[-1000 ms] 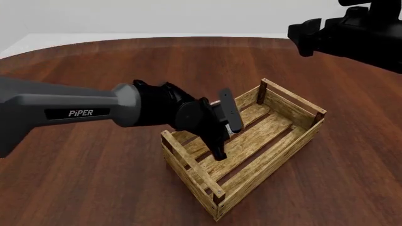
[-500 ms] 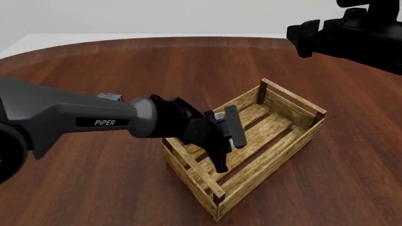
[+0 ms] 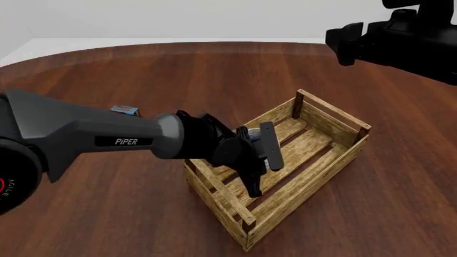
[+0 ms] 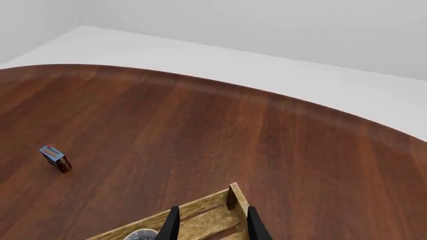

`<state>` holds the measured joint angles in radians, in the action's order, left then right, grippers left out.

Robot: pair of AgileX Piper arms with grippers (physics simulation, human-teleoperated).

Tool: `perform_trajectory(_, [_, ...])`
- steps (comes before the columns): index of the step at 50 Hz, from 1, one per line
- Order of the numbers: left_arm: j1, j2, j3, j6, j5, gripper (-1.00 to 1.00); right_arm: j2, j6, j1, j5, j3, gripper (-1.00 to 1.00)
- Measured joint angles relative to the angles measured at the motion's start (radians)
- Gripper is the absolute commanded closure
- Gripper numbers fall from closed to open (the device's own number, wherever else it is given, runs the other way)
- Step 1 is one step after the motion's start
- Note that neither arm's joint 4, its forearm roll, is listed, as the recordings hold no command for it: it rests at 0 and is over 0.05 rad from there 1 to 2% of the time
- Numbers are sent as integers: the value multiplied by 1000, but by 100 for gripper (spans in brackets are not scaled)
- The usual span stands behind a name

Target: Stack the right bowl on the left bowl and place them in the tray.

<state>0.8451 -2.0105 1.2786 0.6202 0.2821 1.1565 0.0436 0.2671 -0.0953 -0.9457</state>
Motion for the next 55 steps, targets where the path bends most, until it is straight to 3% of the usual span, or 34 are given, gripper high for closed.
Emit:
perform_trajectory(26, [-16, -4, -42, 25, -15, -100, 3, 4, 3, -1, 0, -100])
perform_trajectory(55, [-30, 133, -119, 38, -20, -100, -5, 5, 7, -3, 2, -100])
